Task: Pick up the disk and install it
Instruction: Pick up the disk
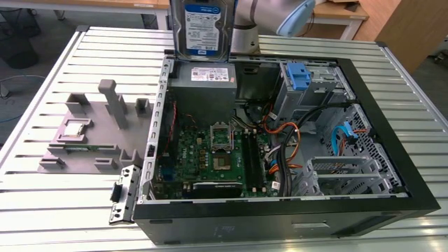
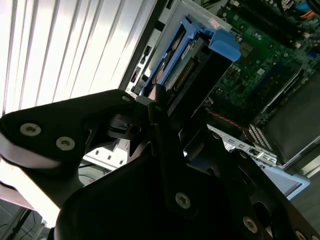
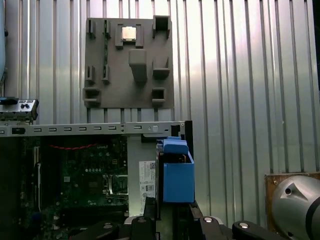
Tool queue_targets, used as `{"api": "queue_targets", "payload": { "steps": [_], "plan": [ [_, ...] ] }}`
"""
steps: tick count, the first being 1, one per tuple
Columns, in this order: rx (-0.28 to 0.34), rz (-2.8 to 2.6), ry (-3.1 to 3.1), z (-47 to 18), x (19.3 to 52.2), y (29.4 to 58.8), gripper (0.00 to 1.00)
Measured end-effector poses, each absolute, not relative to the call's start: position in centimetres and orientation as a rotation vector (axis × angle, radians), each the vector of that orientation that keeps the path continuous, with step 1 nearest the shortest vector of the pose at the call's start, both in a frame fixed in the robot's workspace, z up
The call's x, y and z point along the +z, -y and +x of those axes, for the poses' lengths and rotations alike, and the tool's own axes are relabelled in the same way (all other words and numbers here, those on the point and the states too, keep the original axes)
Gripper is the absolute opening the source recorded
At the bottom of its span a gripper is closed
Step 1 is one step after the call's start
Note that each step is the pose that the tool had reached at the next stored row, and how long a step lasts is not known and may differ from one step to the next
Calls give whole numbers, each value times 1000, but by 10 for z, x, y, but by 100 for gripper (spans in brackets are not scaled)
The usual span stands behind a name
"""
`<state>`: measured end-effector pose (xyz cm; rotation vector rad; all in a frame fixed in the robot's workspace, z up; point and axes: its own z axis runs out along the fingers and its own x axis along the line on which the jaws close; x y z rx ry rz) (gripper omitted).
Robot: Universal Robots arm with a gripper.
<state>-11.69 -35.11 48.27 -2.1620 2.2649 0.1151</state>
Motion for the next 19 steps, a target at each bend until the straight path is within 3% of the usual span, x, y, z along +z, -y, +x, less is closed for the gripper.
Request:
{"api": "queue_targets", "payload": {
  "steps": [19],
  "plan": [
    [115, -2162, -2265, -37, 483, 351, 35]
  ]
}}
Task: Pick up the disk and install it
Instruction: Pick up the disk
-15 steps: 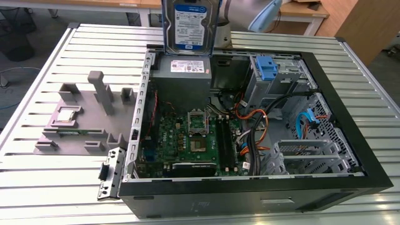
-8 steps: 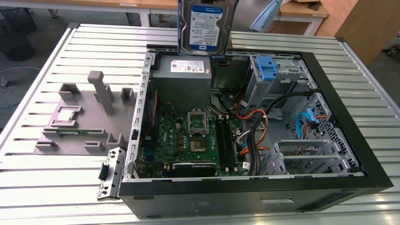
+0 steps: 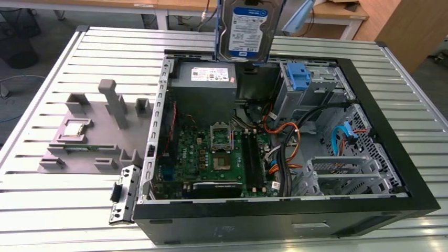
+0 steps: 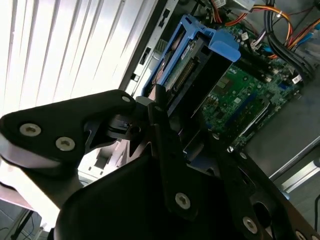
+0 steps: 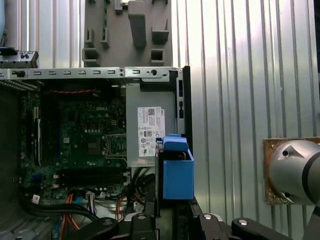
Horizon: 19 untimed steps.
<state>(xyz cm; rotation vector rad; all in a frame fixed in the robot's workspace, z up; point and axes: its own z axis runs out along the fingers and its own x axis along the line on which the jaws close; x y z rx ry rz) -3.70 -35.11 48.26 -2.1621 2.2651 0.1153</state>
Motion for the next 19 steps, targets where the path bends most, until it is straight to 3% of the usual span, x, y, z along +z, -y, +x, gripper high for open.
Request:
{"api": "queue_targets", "payload": {
  "steps": [19],
  "plan": [
    [118, -2161, -2264, -20, 480, 373, 35]
  ]
}}
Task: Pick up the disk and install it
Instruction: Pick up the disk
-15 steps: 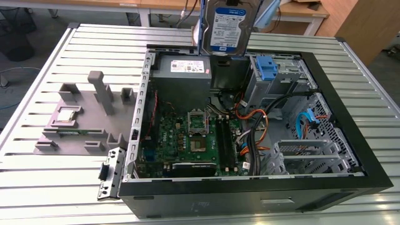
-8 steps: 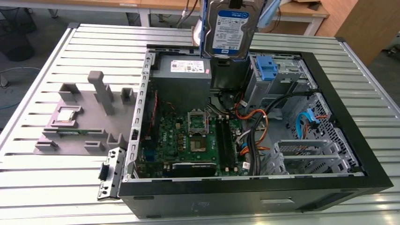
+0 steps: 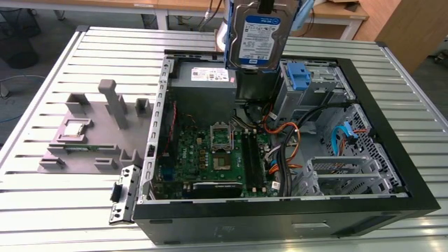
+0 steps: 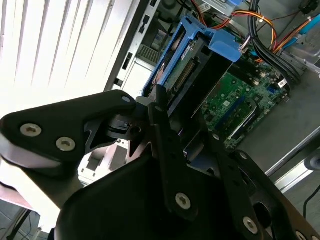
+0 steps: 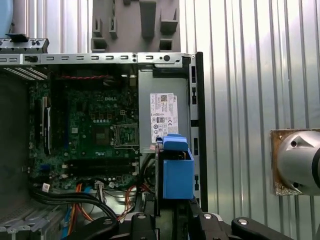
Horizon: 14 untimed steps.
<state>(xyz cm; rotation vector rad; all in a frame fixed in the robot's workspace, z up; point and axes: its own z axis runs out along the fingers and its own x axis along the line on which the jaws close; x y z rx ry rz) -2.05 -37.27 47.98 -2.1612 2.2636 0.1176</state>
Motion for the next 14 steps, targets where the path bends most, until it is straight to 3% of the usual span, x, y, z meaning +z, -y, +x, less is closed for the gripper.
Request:
{"api": "queue_targets", "payload": {
  "steps": [14],
  "plan": [
    [120, -2160, -2262, -21, 479, 387, 35]
  ]
}}
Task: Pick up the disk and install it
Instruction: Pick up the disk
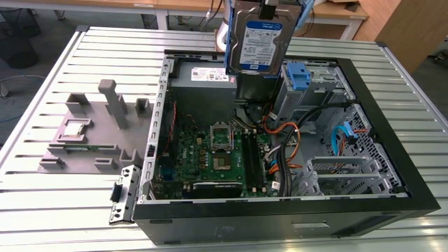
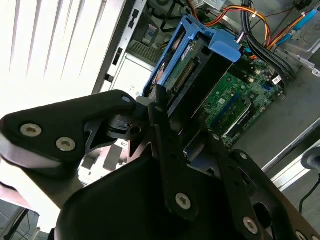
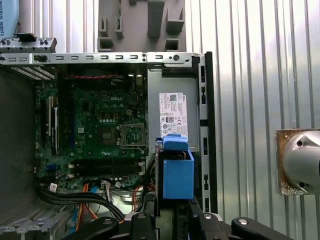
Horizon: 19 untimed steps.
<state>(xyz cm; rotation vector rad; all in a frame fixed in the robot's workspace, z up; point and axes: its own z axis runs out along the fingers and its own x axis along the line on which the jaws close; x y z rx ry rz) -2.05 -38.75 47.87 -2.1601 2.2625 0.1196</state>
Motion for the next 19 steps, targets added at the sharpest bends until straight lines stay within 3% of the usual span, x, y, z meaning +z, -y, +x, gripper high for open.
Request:
{"api": "queue_targets", "payload": {
  "steps": [19],
  "plan": [
    [123, -2158, -2260, -20, 477, 402, 35]
  ]
}}
